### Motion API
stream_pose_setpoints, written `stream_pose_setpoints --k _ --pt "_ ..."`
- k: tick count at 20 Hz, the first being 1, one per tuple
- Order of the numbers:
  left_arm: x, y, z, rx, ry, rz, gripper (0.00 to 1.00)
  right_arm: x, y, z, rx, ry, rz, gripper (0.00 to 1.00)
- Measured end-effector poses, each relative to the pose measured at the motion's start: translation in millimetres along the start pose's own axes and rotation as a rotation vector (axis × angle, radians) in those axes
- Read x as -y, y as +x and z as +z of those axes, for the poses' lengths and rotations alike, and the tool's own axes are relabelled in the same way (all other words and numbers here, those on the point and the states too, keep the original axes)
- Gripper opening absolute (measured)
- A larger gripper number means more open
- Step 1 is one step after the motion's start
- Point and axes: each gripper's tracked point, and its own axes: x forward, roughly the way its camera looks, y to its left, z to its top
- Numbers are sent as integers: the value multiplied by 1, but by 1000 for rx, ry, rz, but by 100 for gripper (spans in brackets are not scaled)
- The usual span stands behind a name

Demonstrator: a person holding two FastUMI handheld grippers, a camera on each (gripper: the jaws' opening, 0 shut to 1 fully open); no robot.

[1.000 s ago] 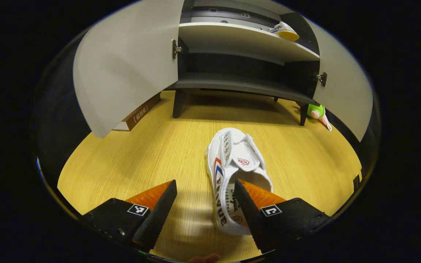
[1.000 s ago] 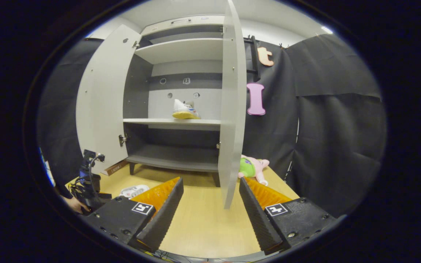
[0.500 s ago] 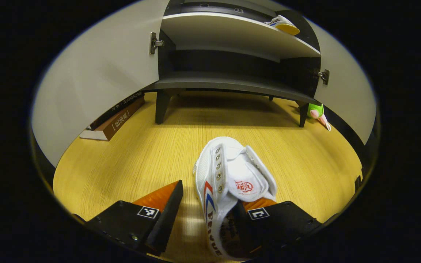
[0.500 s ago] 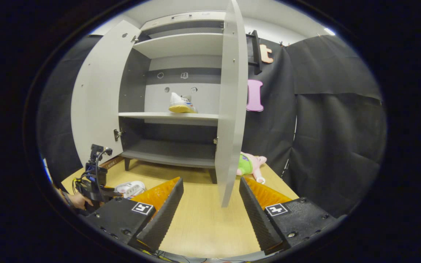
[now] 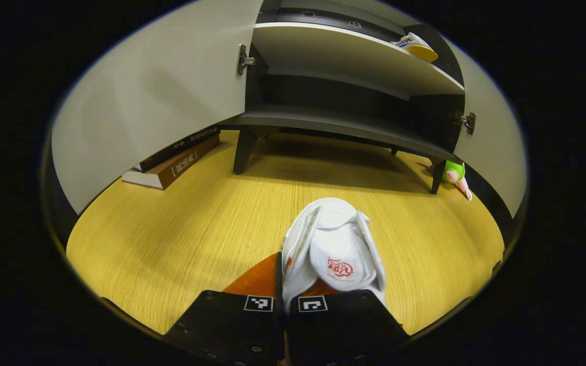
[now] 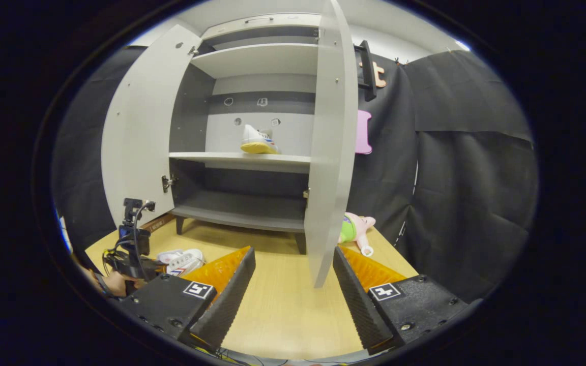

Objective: Grab one shoe with the right hand and put it into the shoe cabinet, grab the other shoe with the left hand and put it into the shoe cabinet; then close the right door with the right hand and the left door with the left hand.

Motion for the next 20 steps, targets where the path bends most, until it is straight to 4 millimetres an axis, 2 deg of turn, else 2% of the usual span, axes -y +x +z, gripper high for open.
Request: stream_pose_setpoints --k 1,4,6,8,10,15,17,18,20 --pt "0 -3 1 0 8 1 0 -2 0 0 -1 0 4 96" --pt "1 -21 9 11 19 16 0 -7 -3 2 9 -8 15 96" --pt "4 -44 28 47 15 13 0 -10 -4 5 21 -21 21 96" --pt "11 -71 55 71 -9 7 0 -16 -6 8 33 -31 35 96" --pt "21 -103 89 102 -34 -4 0 -25 -7 12 54 -31 60 96" --pt "49 -169 194 236 -4 -35 0 -54 -5 21 83 -26 139 96" --pt "63 -183 239 295 -30 -50 0 -64 -7 26 98 -25 168 96" --pt "65 -188 270 325 -35 -44 0 -67 -8 27 106 -28 177 96" --pt "73 -194 307 359 -21 -19 0 -73 -10 30 113 -37 189 96"
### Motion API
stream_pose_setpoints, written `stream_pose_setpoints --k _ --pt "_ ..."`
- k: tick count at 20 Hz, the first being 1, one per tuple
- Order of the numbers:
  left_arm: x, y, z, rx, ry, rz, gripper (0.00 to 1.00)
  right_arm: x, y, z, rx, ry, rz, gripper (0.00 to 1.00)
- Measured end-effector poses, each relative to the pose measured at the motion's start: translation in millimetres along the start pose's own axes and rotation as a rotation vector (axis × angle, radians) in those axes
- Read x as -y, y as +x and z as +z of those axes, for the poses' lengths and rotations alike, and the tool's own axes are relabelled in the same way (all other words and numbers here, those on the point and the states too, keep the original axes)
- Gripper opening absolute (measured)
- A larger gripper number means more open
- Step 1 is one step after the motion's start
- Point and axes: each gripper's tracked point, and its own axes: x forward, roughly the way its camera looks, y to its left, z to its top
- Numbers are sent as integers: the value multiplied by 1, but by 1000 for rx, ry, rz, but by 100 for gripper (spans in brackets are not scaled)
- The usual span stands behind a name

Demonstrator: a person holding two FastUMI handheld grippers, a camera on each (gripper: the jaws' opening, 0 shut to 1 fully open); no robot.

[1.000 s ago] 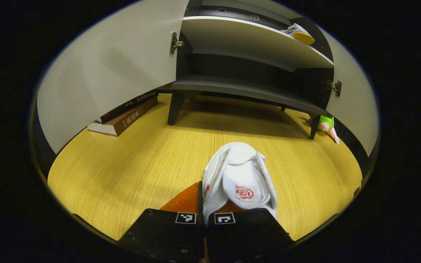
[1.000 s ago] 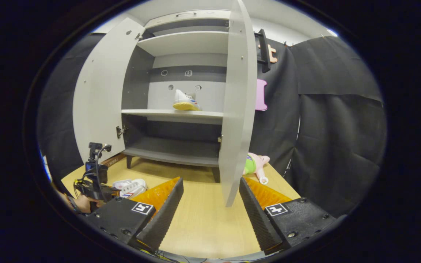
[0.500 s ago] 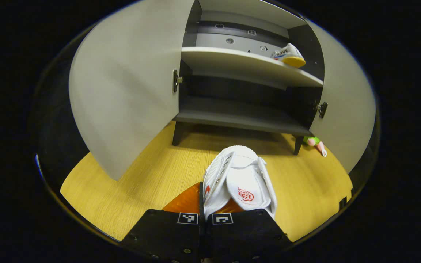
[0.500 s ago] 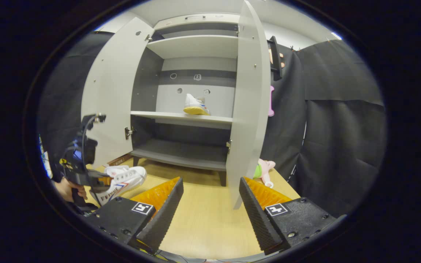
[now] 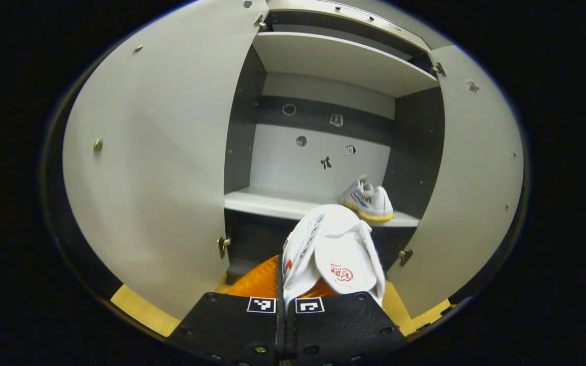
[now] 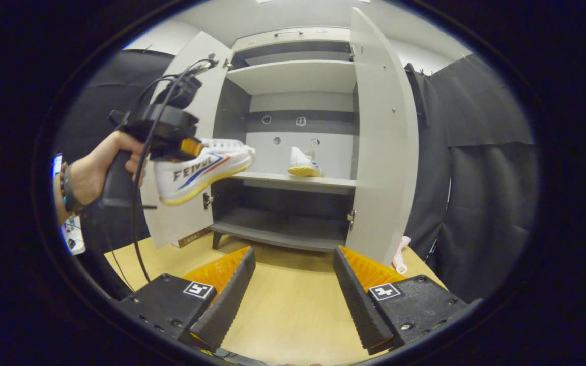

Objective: Grab one shoe with the right hand and put it into the shoe cabinet, grab the other shoe with the left hand and put it into the shoe cabinet; then close the right door with the right hand and the left door with the left hand.

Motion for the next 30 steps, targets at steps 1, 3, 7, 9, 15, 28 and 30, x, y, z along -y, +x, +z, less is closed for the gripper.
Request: stream_pose_setpoints --k 1,3,7,9,15,28,30 --pt "2 21 9 -5 -1 6 0 0 1 0 3 -1 4 96" --pt "5 59 20 -55 -41 7 0 -4 0 3 8 5 12 96" --pt "2 135 43 -137 -2 77 0 -3 -2 1 6 28 4 96" --pt "0 165 44 -183 8 109 0 2 -3 0 1 41 -8 96" --pt "-15 232 20 -313 14 194 0 19 -3 -8 -20 59 -56 96" --pt "-12 245 11 -382 -13 138 58 25 15 -9 -28 68 -63 96" --pt "-12 239 12 -370 -37 120 55 20 15 -7 -20 66 -55 96"
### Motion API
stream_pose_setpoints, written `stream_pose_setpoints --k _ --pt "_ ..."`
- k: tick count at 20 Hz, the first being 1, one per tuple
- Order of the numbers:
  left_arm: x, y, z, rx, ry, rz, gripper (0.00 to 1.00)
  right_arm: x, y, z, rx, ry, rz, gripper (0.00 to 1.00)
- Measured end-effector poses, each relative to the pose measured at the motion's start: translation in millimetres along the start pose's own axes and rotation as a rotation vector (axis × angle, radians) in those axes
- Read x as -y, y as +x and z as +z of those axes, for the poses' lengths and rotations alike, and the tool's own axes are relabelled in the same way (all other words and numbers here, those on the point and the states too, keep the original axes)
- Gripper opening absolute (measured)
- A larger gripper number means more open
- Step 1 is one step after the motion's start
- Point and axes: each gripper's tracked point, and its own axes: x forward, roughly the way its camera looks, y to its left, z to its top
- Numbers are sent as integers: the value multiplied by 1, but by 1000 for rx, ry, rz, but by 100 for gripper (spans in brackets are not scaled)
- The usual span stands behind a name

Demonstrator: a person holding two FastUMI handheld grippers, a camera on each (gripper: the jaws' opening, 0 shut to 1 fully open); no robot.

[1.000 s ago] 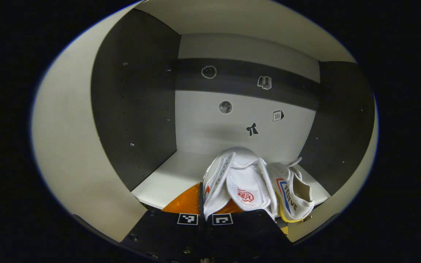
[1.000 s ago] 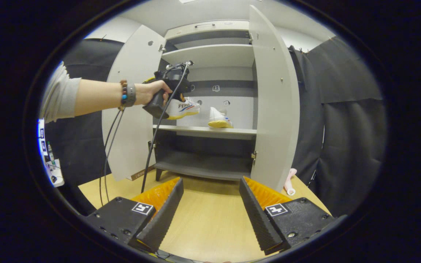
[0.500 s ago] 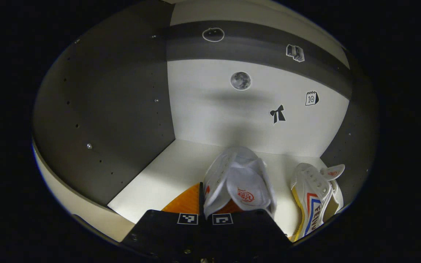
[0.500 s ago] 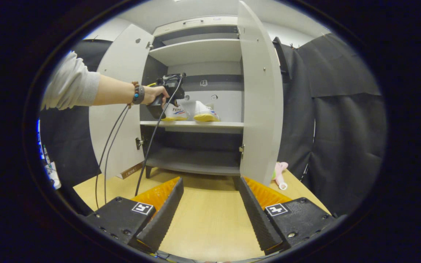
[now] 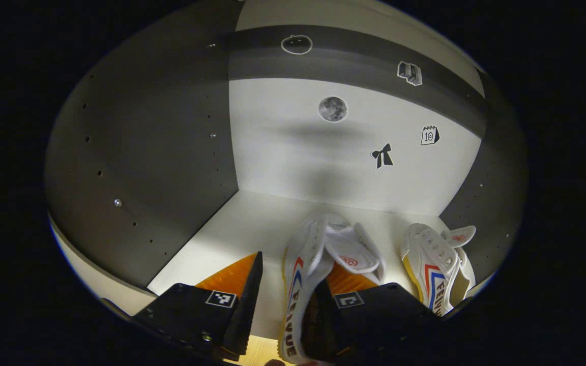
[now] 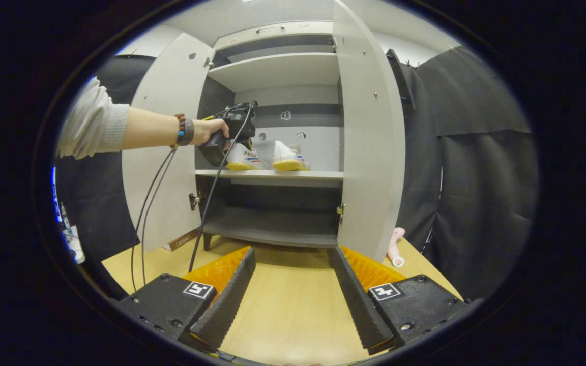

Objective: Grab one shoe with the right hand and put it into the shoe cabinet, grab the other shoe with the left hand and put it into the shoe cabinet; then close the right door with the right hand and the left door with the left hand.

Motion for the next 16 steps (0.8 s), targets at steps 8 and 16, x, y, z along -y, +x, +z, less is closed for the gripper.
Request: stream_pose_setpoints --k 8,16 --pt "4 -58 5 121 66 -89 58 -13 -8 6 17 -1 24 96" --pt "9 -216 -8 471 76 -260 52 -6 -38 40 84 -6 15 96"
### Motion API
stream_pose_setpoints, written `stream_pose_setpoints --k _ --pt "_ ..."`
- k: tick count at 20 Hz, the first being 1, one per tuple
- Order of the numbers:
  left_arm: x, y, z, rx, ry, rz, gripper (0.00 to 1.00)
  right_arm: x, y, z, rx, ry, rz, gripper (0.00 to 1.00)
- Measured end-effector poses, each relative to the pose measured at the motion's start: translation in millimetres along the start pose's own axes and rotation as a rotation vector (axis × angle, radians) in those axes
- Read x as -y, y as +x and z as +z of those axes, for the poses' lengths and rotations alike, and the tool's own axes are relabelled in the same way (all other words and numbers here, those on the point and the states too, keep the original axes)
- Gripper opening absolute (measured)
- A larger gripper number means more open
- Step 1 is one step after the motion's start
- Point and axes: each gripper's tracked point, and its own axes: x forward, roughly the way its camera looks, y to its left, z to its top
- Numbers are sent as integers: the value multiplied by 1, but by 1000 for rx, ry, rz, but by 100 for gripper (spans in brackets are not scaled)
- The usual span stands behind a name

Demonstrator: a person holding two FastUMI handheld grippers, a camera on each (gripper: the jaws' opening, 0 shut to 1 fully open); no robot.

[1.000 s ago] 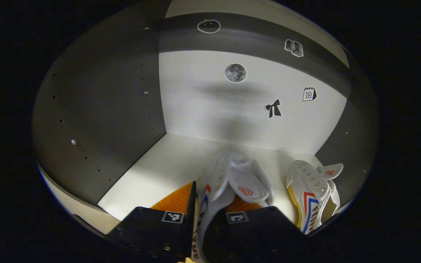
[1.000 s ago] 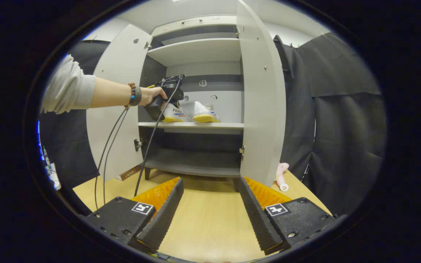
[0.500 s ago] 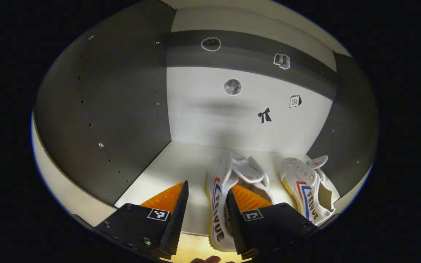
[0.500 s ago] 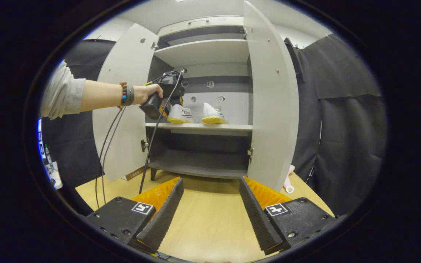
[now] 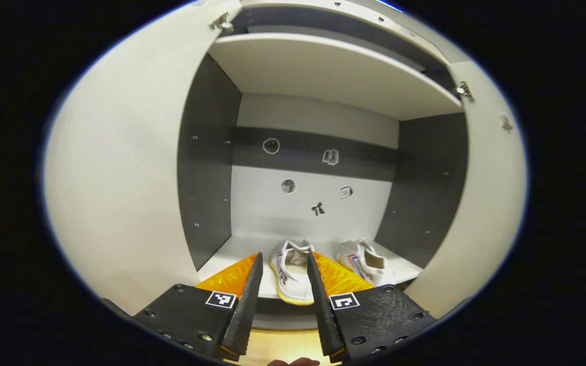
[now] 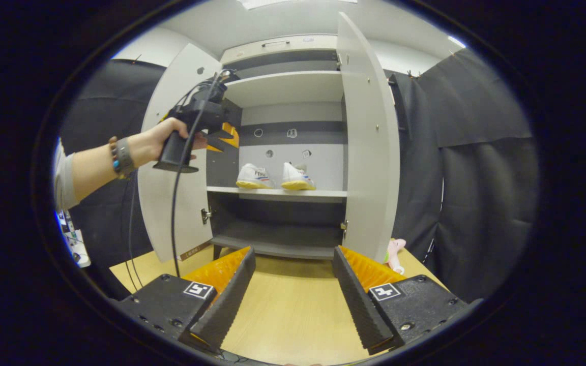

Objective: Grab one shoe with the right hand and put it into the shoe cabinet, grab the other shoe with the left hand and put it into the shoe cabinet; then close the right door with the right hand and the left door with the left hand.

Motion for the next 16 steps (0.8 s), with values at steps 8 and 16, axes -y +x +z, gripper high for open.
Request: stream_pose_setpoints --k 8,16 --pt "-1 -161 -46 163 26 19 61 55 -28 51 87 10 -94 96" --pt "22 -239 -110 179 59 22 88 109 -28 82 128 14 -207 99"
